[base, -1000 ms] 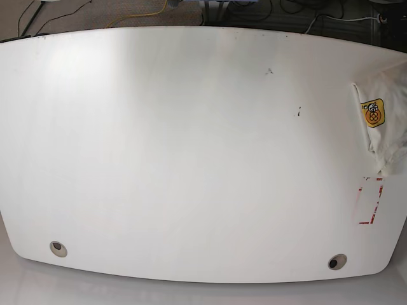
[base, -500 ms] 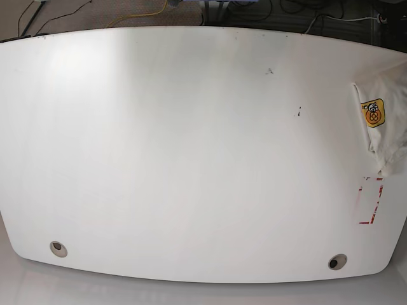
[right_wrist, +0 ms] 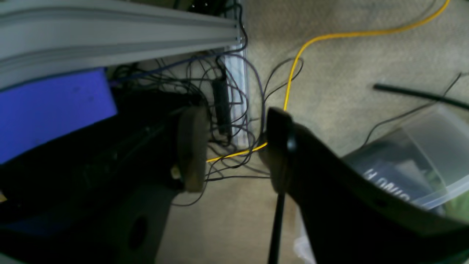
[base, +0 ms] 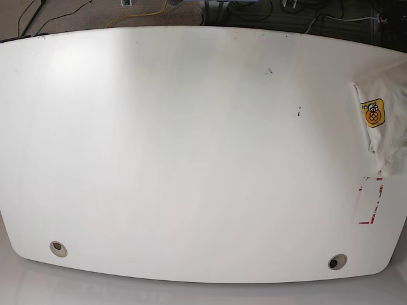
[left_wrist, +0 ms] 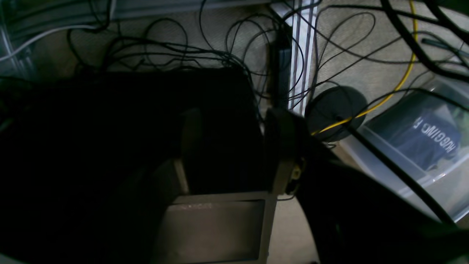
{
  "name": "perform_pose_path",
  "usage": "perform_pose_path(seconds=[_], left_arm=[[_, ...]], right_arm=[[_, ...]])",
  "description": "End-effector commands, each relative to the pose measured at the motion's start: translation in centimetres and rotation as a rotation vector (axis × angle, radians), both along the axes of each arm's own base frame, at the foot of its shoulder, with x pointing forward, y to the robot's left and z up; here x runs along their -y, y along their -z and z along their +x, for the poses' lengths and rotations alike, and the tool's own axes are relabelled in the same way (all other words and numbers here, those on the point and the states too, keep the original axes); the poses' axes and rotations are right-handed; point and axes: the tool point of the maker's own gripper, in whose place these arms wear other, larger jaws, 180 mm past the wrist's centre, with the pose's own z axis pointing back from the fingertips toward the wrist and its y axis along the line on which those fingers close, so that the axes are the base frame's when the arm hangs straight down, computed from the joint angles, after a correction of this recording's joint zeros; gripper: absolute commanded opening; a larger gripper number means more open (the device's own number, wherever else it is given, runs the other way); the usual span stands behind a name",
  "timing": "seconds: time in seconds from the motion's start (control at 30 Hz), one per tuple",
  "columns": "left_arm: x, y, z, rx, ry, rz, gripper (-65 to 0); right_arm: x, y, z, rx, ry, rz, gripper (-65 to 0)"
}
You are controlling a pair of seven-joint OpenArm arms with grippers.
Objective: Layout the t-shirt on the table in an organized manner, then fold the t-shirt properly
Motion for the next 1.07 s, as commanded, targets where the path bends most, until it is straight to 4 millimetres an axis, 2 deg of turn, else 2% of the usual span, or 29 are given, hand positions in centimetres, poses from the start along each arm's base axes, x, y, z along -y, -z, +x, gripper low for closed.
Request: perform_pose_path(seconds=[0.0,0.1,0.23,0.57,0.8,1.03], left_arm=[[0.4,0.1,-0.9,-0.033,-0.006,-0.011,-39.0],[0.4,0.3,-0.5,-0.06,-0.007,-0.01,-39.0],[-0.7,0.5,0.1,-0.101,-0.001,0.01,-39.0],[-1.2,0.7,2.1,-0.095,0.002,0.019,-39.0],[-1.3,0.7,1.4,-0.147,0.005,0.024,-39.0],[-1.2,0.7,1.7,-0.141,0.006,0.022,-39.0]], right_arm=[[0.8,0.1,-0.4,-0.018,0.008,-0.008,-39.6],[0.7,0.4,-0.2,-0.03,0.017,-0.012,-39.6],[1.2,0.9,0.3,-0.045,0.011,-0.044,-39.6],[1.0,1.6,1.6,-0.119,-0.027,-0.047,-39.6],[1.4,2.0,2.1,-0.15,-0.038,-0.078,-39.6],[0.3,2.1,2.0,-0.149,-0.034,-0.067,-39.6]])
